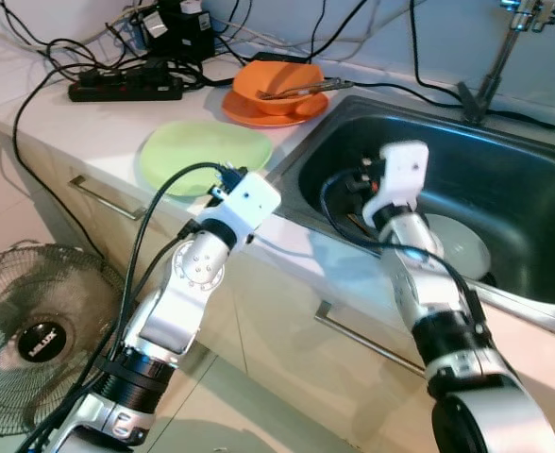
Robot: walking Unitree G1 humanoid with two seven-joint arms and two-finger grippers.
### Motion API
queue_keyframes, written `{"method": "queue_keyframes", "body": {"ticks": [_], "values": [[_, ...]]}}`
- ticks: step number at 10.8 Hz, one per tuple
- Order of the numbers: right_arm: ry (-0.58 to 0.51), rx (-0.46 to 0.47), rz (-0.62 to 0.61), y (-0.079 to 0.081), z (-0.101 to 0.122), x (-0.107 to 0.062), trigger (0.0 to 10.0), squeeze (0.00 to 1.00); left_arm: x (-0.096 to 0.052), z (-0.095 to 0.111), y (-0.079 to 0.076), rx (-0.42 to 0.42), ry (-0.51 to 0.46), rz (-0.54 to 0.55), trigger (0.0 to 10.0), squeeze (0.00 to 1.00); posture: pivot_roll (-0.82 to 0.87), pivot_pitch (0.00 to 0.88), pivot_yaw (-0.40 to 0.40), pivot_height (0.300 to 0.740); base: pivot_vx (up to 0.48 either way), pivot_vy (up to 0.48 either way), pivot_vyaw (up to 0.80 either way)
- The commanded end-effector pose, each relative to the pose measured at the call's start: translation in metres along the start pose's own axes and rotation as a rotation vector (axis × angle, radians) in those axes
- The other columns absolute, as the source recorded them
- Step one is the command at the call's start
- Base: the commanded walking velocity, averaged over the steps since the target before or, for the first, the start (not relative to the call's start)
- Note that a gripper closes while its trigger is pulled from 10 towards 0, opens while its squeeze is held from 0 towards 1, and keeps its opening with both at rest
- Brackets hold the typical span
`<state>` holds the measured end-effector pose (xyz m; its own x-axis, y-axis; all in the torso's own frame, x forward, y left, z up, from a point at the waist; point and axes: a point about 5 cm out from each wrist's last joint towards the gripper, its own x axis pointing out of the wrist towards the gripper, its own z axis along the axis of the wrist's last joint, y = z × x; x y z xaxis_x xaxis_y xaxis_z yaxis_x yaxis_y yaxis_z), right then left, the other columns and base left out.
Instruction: Kitchen organization
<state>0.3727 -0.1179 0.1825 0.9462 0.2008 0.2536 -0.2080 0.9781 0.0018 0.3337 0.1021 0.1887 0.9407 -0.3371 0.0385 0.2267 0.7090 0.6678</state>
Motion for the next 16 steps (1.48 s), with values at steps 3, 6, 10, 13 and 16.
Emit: {"method": "queue_keyframes", "body": {"ticks": [3, 6, 10, 13, 16], "values": [[0.049, 0.048, 0.008, 0.002, -0.008, -0.016, 10.0, 0.0, -0.003, -0.014, 0.005, 0.136, 0.041, 0.023, 10.0, 0.0, 0.18, 0.074, 0.006, 0.74, 0.0, 0.0, 0.0], [0.063, 0.055, 0.024, 0.009, -0.007, -0.018, 10.0, 0.0, -0.003, -0.021, 0.011, 0.257, 0.083, 0.043, 10.0, 0.0, 0.19, 0.073, 0.005, 0.74, 0.0, 0.0, 0.0], [0.068, 0.055, 0.023, 0.009, -0.007, -0.018, 10.0, 0.0, -0.003, -0.022, 0.012, 0.271, 0.093, 0.043, 10.0, 0.0, 0.19, 0.073, 0.007, 0.74, 0.0, 0.0, 0.0], [0.068, 0.055, 0.023, 0.009, -0.007, -0.018, 10.0, 0.0, -0.003, -0.022, 0.012, 0.271, 0.093, 0.043, 10.0, 0.0, 0.19, 0.073, 0.007, 0.74, 0.0, 0.0, 0.0], [0.068, 0.055, 0.023, 0.009, -0.007, -0.018, 10.0, 0.0, -0.003, -0.022, 0.012, 0.271, 0.093, 0.043, 10.0, 0.0, 0.19, 0.073, 0.007, 0.74, 0.0, 0.0, 0.0]]}}
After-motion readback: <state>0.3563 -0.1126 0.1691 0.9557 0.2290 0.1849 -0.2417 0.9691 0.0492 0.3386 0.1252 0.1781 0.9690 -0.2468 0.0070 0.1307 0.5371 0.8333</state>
